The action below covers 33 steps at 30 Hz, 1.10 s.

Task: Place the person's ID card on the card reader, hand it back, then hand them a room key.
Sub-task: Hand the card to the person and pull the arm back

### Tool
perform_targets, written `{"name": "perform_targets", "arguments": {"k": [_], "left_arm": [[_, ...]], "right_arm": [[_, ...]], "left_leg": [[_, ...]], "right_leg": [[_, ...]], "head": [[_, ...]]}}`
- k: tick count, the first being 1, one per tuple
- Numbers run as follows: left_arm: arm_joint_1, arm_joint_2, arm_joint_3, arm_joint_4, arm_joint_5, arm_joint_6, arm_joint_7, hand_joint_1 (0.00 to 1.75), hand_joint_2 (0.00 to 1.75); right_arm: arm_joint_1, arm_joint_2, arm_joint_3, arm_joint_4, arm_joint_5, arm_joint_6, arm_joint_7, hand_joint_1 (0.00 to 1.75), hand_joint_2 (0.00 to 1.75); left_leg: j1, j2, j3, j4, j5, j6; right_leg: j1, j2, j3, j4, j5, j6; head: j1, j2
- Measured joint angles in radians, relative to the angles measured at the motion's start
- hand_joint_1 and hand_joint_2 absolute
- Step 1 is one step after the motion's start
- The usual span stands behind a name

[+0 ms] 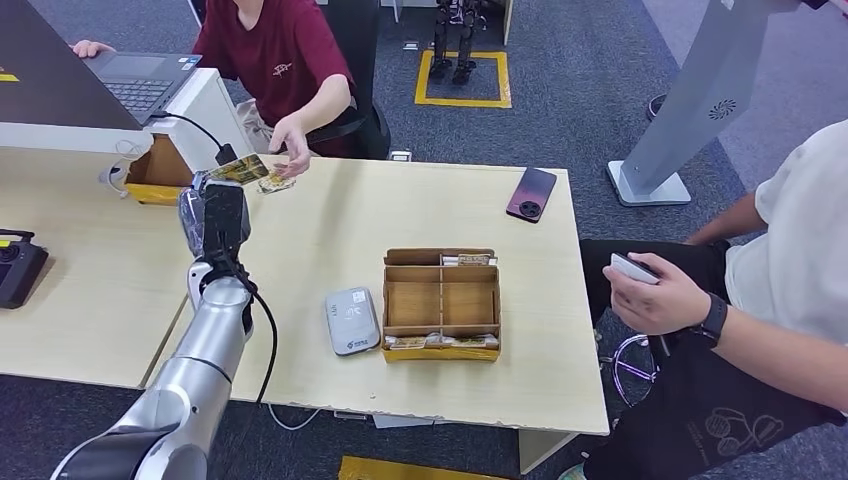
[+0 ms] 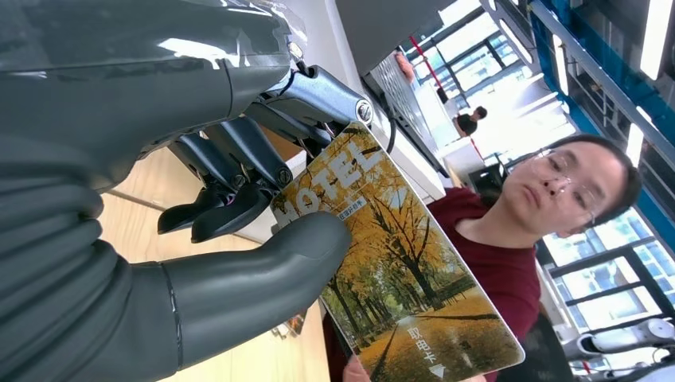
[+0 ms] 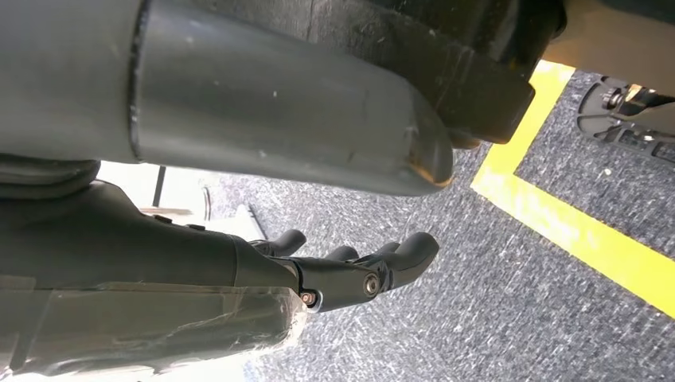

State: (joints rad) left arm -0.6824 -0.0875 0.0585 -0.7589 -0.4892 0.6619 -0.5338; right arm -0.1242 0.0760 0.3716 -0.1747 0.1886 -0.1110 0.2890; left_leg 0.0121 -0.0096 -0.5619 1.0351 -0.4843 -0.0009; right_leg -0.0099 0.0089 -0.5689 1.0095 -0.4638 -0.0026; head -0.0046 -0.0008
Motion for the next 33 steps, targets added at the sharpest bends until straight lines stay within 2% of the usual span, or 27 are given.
{"name": "perform_targets", "arguments": {"k": [13, 17, 22, 27, 30, 33], "left_arm": [[-0.058, 0.013, 0.010, 0.105, -0.017, 0.013, -0.014, 1.75, 1.75], [-0.061, 0.013, 0.010, 0.114, -0.023, 0.014, -0.028, 0.00, 1.75], [-0.061, 0.015, 0.011, 0.119, -0.006, 0.006, -0.035, 0.00, 1.75], [-0.060, 0.010, 0.021, 0.119, 0.022, -0.028, 0.029, 0.00, 1.75], [-0.049, 0.006, 0.023, 0.104, 0.023, -0.091, 0.054, 0.00, 1.75], [0.008, 0.006, 0.014, 0.020, 0.031, -0.199, 0.049, 0.00, 1.75]], "right_arm": [[0.002, -0.001, 0.000, 0.000, 0.012, 0.002, 0.005, 0.00, 0.00], [0.002, -0.004, 0.000, 0.001, 0.014, 0.011, -0.006, 0.00, 0.00], [0.001, -0.005, 0.000, 0.001, 0.015, 0.015, -0.012, 0.00, 0.00], [0.005, -0.005, -0.001, 0.001, 0.010, -0.003, -0.013, 0.00, 0.00], [0.010, -0.006, -0.007, 0.001, 0.001, -0.014, -0.019, 0.00, 0.00], [0.019, -0.007, -0.016, 0.001, -0.011, -0.022, -0.031, 0.00, 0.00]], "left_leg": [[0.000, 0.000, -0.001, 0.000, 0.000, 0.000], [0.000, 0.000, -0.001, 0.000, 0.000, 0.000], [0.000, 0.000, -0.001, 0.000, 0.000, 0.000], [0.000, 0.000, -0.002, 0.000, 0.000, 0.000], [0.000, 0.000, -0.002, 0.000, 0.000, 0.000], [0.000, 0.001, -0.002, 0.000, 0.000, 0.000]], "right_leg": [[0.000, 0.000, -0.001, 0.000, 0.000, 0.000], [0.000, 0.001, -0.002, 0.000, 0.000, 0.000], [0.000, 0.000, -0.002, 0.000, 0.000, 0.000], [0.000, 0.000, -0.002, 0.000, 0.000, 0.000], [0.000, 0.000, -0.002, 0.000, 0.000, 0.000], [0.000, 0.001, -0.002, 0.000, 0.000, 0.000]], "head": [[0.000, 0.000], [0.000, 0.000], [0.000, 0.000], [0.000, 0.000], [0.000, 0.000], [0.000, 0.000]]}}
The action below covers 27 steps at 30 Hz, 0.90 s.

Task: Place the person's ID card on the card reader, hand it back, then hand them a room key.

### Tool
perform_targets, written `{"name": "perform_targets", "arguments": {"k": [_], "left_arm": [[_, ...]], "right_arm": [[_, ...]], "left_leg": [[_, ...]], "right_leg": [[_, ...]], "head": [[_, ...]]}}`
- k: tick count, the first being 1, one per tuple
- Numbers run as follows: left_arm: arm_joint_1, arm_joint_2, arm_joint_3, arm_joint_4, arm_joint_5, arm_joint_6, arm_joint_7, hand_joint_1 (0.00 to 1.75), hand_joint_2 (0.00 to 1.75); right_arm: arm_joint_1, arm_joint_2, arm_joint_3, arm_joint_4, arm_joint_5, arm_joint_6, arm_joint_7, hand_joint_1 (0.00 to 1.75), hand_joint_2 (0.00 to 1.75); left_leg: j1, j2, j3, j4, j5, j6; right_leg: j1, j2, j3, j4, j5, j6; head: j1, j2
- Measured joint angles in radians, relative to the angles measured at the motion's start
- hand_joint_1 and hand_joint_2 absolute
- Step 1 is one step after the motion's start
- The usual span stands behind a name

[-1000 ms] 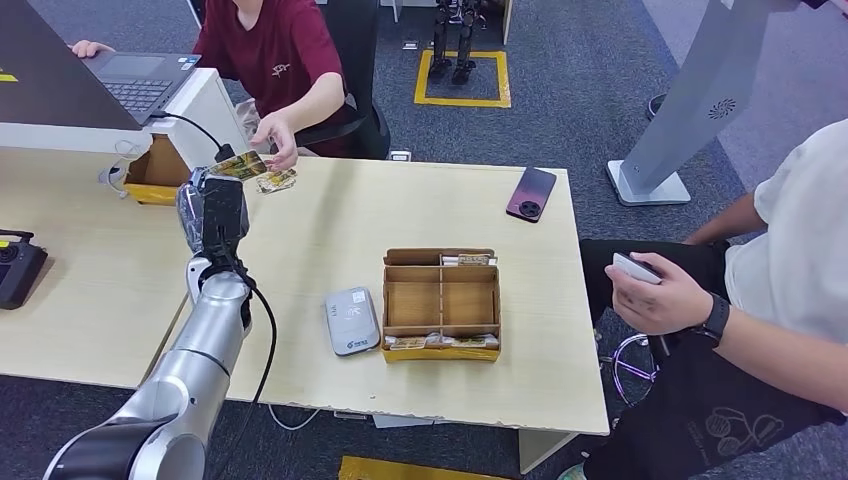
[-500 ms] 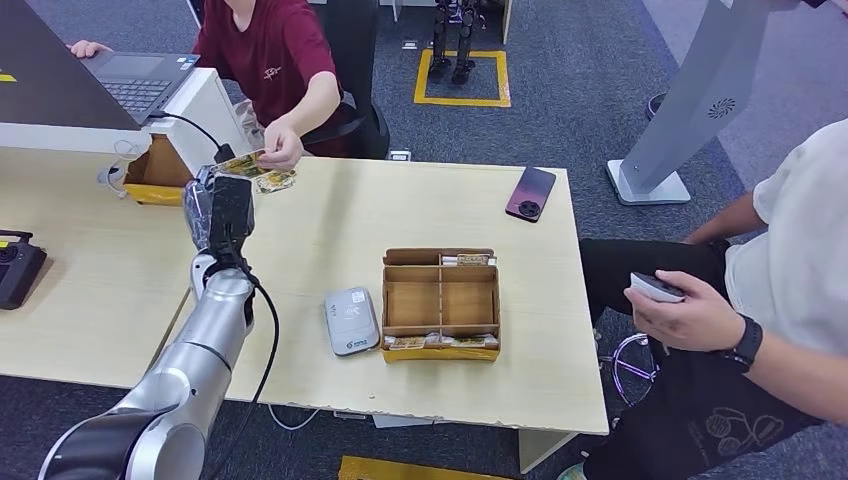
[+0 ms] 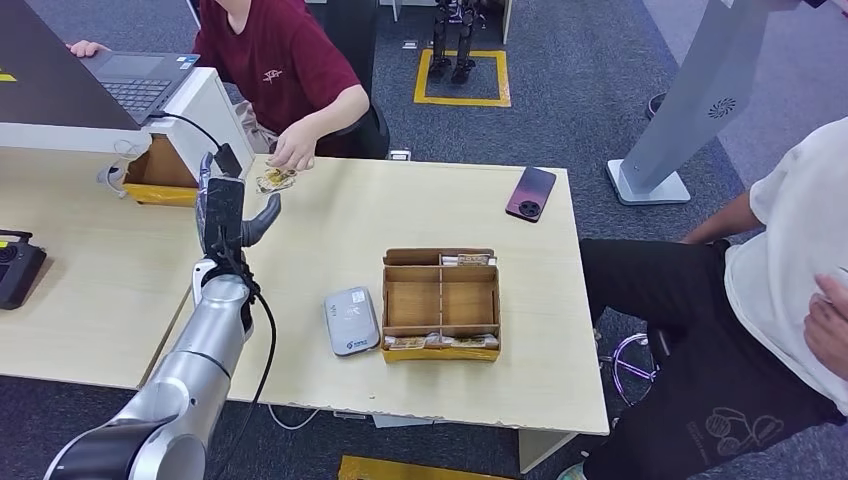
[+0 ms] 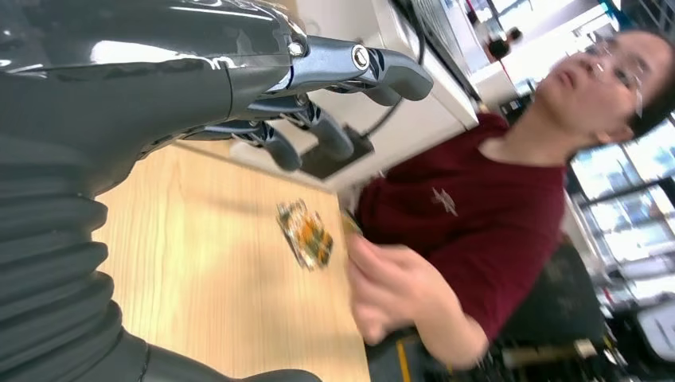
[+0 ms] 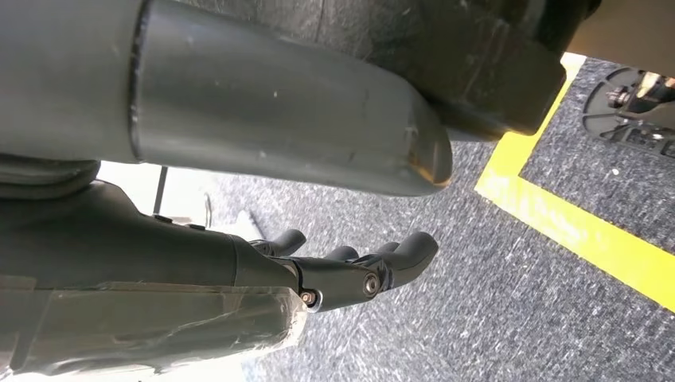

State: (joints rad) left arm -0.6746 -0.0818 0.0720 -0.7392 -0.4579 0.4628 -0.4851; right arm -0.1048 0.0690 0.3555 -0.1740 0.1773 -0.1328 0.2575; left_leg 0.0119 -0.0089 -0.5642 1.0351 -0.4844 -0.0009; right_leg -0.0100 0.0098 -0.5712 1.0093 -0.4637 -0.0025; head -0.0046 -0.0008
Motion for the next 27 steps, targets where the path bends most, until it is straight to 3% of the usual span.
{"name": "perform_targets", "arguments": {"k": [3, 7, 9, 12, 16, 19, 23, 27], "left_arm": [[0.108, 0.008, -0.036, -0.152, 0.011, -0.140, 0.000, 0.00, 1.75], [0.311, 0.035, -0.119, -0.415, 0.051, -0.344, -0.029, 0.00, 1.75], [0.420, 0.051, -0.174, -0.543, 0.031, -0.384, -0.058, 0.00, 1.75], [0.552, 0.061, -0.261, -0.691, -0.071, -0.321, -0.097, 0.00, 1.75], [0.661, 0.064, -0.367, -0.808, -0.238, -0.159, -0.113, 0.00, 1.75], [0.704, 0.067, -0.440, -0.837, -0.333, -0.049, -0.103, 0.00, 1.75], [0.730, 0.073, -0.501, -0.845, -0.395, 0.016, -0.081, 0.00, 1.75], [0.737, 0.075, -0.539, -0.816, -0.621, 0.167, -0.003, 0.00, 1.75]], "right_arm": [[0.012, -0.002, -0.016, 0.000, -0.017, -0.007, -0.023, 0.00, 0.00], [0.032, -0.005, -0.039, 0.001, -0.038, -0.013, -0.043, 0.00, 0.00], [0.039, -0.006, -0.051, 0.001, -0.046, -0.014, -0.045, 0.00, 0.00], [0.043, -0.008, -0.066, 0.002, -0.054, -0.018, -0.046, 0.00, 0.00], [0.044, -0.009, -0.083, 0.003, -0.062, -0.025, -0.056, 0.00, 0.00], [0.044, -0.009, -0.089, 0.003, -0.060, -0.027, -0.058, 0.00, 0.00], [0.044, -0.009, -0.092, 0.003, -0.053, -0.027, -0.054, 0.00, 0.00], [0.043, -0.009, -0.093, 0.003, -0.036, -0.026, -0.029, 0.00, 0.00]], "left_leg": [[0.000, 0.001, -0.001, 0.000, -0.001, 0.000], [0.000, 0.003, -0.003, 0.000, -0.002, 0.001], [0.000, 0.003, -0.004, 0.000, -0.003, 0.001], [0.000, 0.003, -0.005, 0.000, -0.003, 0.002], [-0.001, 0.003, -0.006, 0.000, -0.004, 0.002], [-0.001, 0.002, -0.006, 0.000, -0.004, 0.003], [-0.001, 0.002, -0.006, 0.000, -0.003, 0.003], [-0.001, 0.002, -0.006, 0.000, -0.003, 0.003]], "right_leg": [[0.000, 0.001, -0.001, 0.000, 0.000, 0.000], [0.000, 0.002, -0.003, 0.000, -0.001, 0.000], [0.000, 0.002, -0.005, 0.000, -0.002, 0.001], [-0.001, 0.002, -0.006, -0.001, -0.002, 0.002], [-0.001, 0.001, -0.006, -0.001, -0.002, 0.002], [-0.001, 0.001, -0.006, -0.001, -0.002, 0.002], [-0.001, 0.001, -0.006, -0.001, -0.001, 0.002], [-0.001, 0.001, -0.006, -0.001, -0.001, 0.002]], "head": [[0.000, 0.000], [0.001, 0.000], [0.000, 0.000], [0.001, 0.000], [0.001, 0.000], [0.001, 0.000], [0.001, 0.000], [0.000, 0.000]]}}
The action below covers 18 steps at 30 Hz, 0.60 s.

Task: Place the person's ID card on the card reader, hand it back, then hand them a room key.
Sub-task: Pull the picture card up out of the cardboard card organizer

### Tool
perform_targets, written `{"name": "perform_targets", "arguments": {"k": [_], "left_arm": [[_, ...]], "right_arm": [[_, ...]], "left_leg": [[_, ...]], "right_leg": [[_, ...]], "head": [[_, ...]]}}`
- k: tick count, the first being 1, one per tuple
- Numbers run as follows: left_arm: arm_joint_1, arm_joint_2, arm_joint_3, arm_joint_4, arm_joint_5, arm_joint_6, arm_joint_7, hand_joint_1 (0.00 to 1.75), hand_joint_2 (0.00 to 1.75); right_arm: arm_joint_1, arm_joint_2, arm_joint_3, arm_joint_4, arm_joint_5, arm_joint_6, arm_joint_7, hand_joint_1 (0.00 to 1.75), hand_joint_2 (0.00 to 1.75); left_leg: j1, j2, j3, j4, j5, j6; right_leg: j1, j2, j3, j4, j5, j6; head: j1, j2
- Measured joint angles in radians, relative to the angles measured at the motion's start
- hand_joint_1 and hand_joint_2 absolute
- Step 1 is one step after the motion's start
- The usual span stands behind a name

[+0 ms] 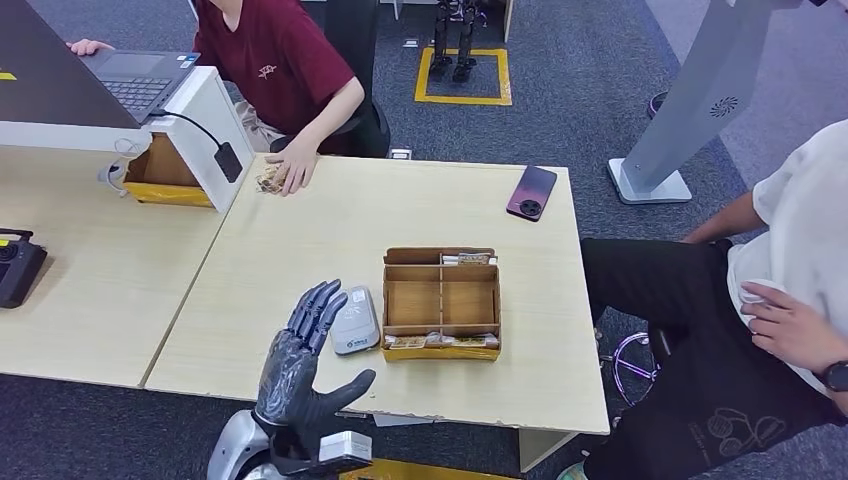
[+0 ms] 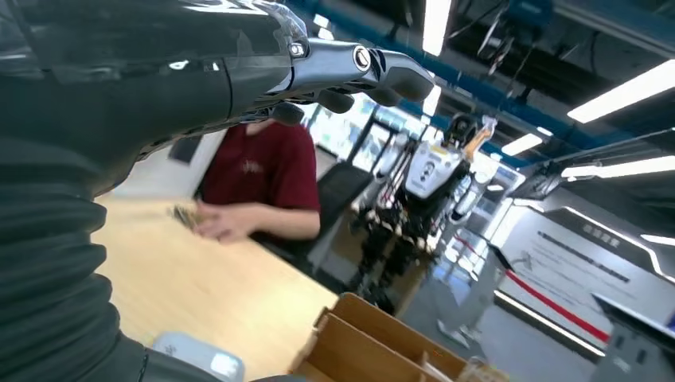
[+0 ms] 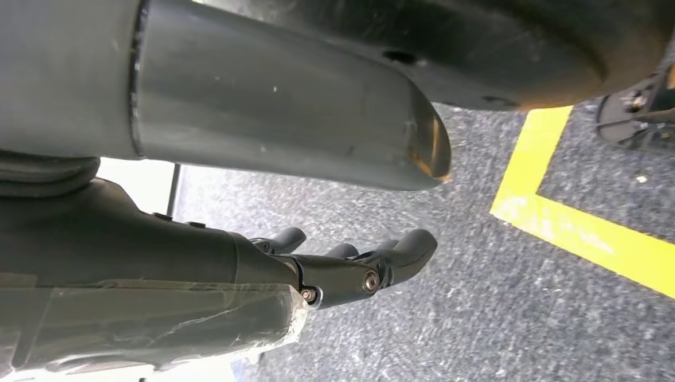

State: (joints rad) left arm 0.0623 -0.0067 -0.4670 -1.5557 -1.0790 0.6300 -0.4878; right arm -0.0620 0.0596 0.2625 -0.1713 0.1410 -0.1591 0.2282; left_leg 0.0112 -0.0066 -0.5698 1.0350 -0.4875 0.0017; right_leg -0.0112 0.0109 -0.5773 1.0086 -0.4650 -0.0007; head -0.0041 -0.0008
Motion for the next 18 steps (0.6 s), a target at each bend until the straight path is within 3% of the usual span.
{"name": "perform_targets", "arguments": {"k": [3, 5, 13, 16, 18], "left_arm": [[0.007, -0.017, 0.005, 0.027, -0.261, 0.052, 0.054, 0.00, 1.75], [0.010, -0.028, 0.010, 0.035, -0.349, 0.057, 0.075, 0.00, 1.75], [0.012, -0.045, 0.026, 0.052, -0.384, 0.059, 0.099, 0.00, 1.75], [0.010, -0.045, 0.027, 0.057, -0.426, 0.059, 0.165, 0.00, 1.75], [-0.003, -0.037, 0.017, 0.068, -0.459, 0.059, 0.261, 0.00, 1.75]], "right_arm": [[0.000, -0.002, 0.001, 0.000, 0.020, 0.006, 0.015, 0.00, 0.00], [-0.001, -0.002, 0.002, 0.000, 0.026, 0.010, 0.018, 0.00, 0.00], [-0.001, -0.003, 0.003, 0.000, 0.028, 0.012, 0.020, 0.00, 0.00], [-0.002, -0.003, 0.004, 0.000, 0.036, 0.012, 0.020, 0.00, 0.00], [-0.003, -0.003, 0.005, 0.000, 0.045, 0.012, 0.024, 0.00, 0.00]], "left_leg": [[0.000, 0.000, 0.000, 0.000, 0.000, 0.000], [0.000, 0.000, 0.000, 0.000, 0.000, 0.000], [0.000, 0.000, 0.000, 0.000, 0.000, 0.000], [0.000, 0.000, 0.000, 0.000, 0.000, 0.000], [0.000, 0.000, 0.000, 0.000, 0.000, 0.000]], "right_leg": [[0.000, 0.000, 0.000, 0.000, 0.000, 0.000], [0.000, 0.000, 0.000, 0.000, 0.000, 0.000], [0.000, 0.000, 0.000, 0.000, 0.000, 0.000], [0.000, 0.000, 0.000, 0.000, 0.000, 0.000], [0.000, 0.000, 0.000, 0.000, 0.000, 0.000]], "head": [[0.000, 0.000], [0.000, 0.000], [0.000, 0.000], [0.000, 0.000], [0.000, 0.000]]}}
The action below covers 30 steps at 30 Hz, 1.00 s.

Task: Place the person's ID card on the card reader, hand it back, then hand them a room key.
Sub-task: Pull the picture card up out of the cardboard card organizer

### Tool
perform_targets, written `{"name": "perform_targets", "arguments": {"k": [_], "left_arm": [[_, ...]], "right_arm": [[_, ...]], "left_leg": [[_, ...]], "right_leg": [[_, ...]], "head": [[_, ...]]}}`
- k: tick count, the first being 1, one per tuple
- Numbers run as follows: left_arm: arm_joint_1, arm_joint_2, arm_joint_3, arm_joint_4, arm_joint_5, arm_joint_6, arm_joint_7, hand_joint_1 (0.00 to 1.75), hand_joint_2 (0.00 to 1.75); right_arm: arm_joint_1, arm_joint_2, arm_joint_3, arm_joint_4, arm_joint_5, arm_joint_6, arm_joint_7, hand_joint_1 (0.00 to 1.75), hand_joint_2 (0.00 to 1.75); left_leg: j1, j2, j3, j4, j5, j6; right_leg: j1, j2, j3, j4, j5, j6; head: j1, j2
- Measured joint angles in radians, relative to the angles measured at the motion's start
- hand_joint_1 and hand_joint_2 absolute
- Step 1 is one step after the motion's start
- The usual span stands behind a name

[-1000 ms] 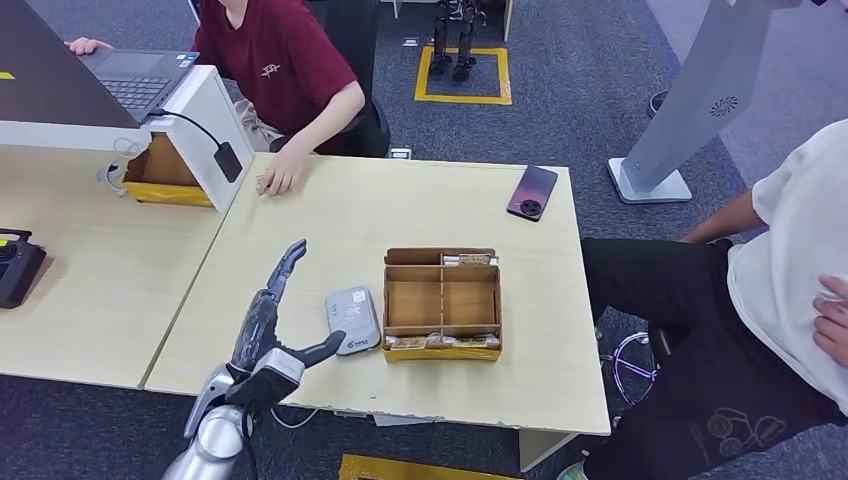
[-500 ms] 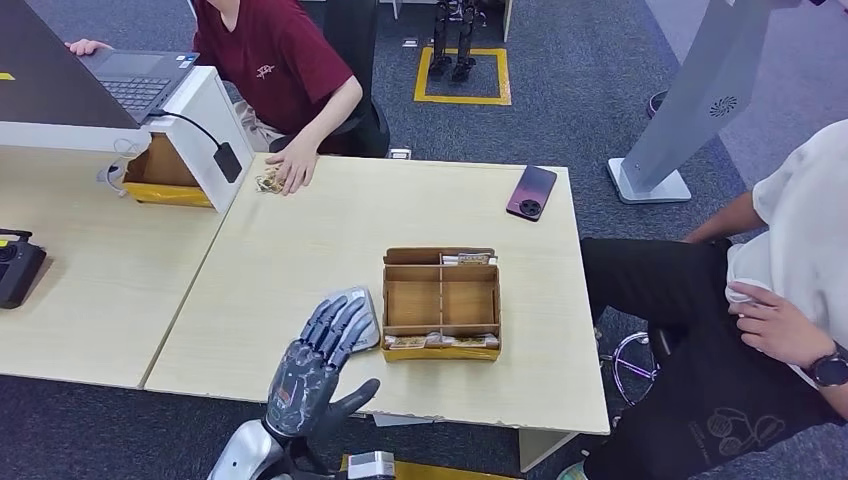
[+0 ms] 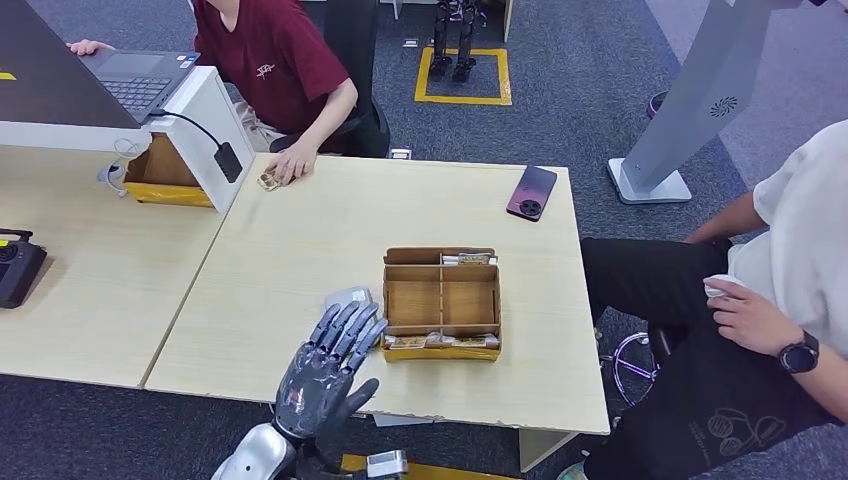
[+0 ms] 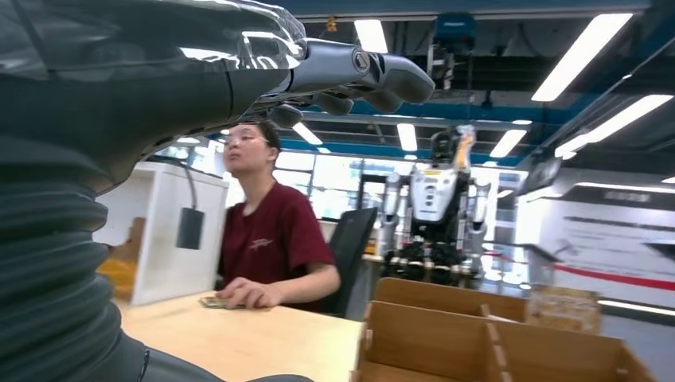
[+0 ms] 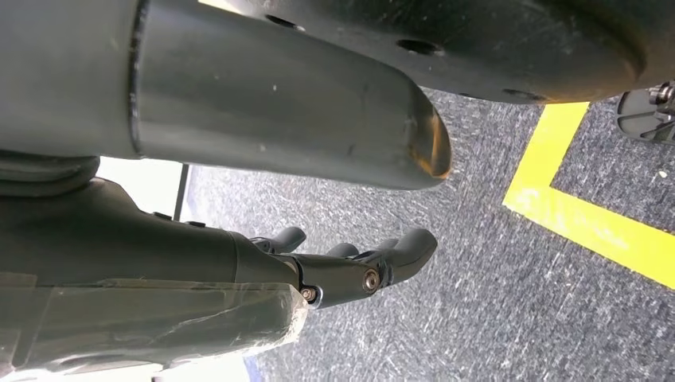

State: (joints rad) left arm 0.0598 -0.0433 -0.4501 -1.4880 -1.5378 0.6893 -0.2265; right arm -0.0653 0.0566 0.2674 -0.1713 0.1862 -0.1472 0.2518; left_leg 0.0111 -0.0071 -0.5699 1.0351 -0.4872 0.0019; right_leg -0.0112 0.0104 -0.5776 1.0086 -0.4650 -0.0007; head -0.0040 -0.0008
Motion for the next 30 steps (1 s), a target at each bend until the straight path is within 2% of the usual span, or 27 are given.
{"name": "perform_targets", "arguments": {"k": [3, 5, 8, 12, 14, 20, 30], "left_arm": [[-0.048, 0.034, -0.060, 0.032, -0.023, 0.000, 0.188, 0.00, 1.75], [-0.077, 0.051, -0.118, 0.060, -0.026, 0.000, 0.261, 0.00, 1.75], [-0.096, 0.056, -0.176, 0.102, -0.032, 0.000, 0.279, 0.00, 1.75], [-0.124, 0.056, -0.209, 0.161, -0.023, 0.001, 0.297, 0.00, 1.75], [-0.134, 0.053, -0.224, 0.189, -0.008, 0.001, 0.287, 0.00, 1.75], [-0.136, 0.017, -0.229, 0.231, 0.016, 0.001, 0.173, 0.00, 1.75], [-0.118, -0.033, -0.184, 0.255, 0.035, 0.001, 0.067, 0.00, 1.75]], "right_arm": [[-0.008, 0.000, 0.001, 0.000, 0.027, 0.002, 0.007, 0.00, 0.00], [-0.013, 0.000, -0.002, 0.000, 0.052, 0.005, 0.013, 0.00, 0.00], [-0.019, 0.000, -0.005, 0.000, 0.072, 0.010, 0.025, 0.00, 0.00], [-0.022, 0.000, -0.005, 0.000, 0.081, 0.016, 0.031, 0.00, 0.00], [-0.024, 0.000, -0.005, 0.000, 0.085, 0.017, 0.032, 0.00, 0.00], [-0.030, 0.000, -0.005, 0.000, 0.089, 0.019, 0.035, 0.00, 0.00], [-0.035, 0.000, -0.005, 0.000, 0.105, 0.019, 0.040, 0.00, 0.00]], "left_leg": [[0.000, 0.000, 0.000, 0.000, 0.000, 0.000], [0.000, 0.000, 0.000, 0.000, 0.001, 0.000], [0.000, 0.000, 0.000, 0.000, 0.001, 0.000], [0.000, 0.000, -0.001, 0.000, 0.001, 0.000], [0.000, 0.000, -0.001, 0.000, 0.001, 0.000], [0.000, 0.000, -0.001, 0.000, 0.001, 0.000], [0.000, 0.000, -0.001, 0.000, 0.001, 0.000]], "right_leg": [[0.000, 0.000, 0.000, 0.000, 0.001, 0.000], [0.000, -0.001, 0.000, 0.000, 0.001, 0.000], [0.000, 0.000, 0.000, 0.000, 0.001, 0.000], [-0.001, 0.000, 0.000, 0.000, 0.002, 0.000], [-0.001, 0.000, 0.000, 0.000, 0.002, 0.001], [-0.001, 0.000, -0.001, 0.000, 0.002, 0.001], [-0.001, 0.000, -0.001, 0.000, 0.002, 0.001]], "head": [[0.000, 0.000], [0.000, 0.000], [0.000, 0.000], [0.000, 0.000], [0.000, 0.000], [0.000, 0.000], [0.000, 0.000]]}}
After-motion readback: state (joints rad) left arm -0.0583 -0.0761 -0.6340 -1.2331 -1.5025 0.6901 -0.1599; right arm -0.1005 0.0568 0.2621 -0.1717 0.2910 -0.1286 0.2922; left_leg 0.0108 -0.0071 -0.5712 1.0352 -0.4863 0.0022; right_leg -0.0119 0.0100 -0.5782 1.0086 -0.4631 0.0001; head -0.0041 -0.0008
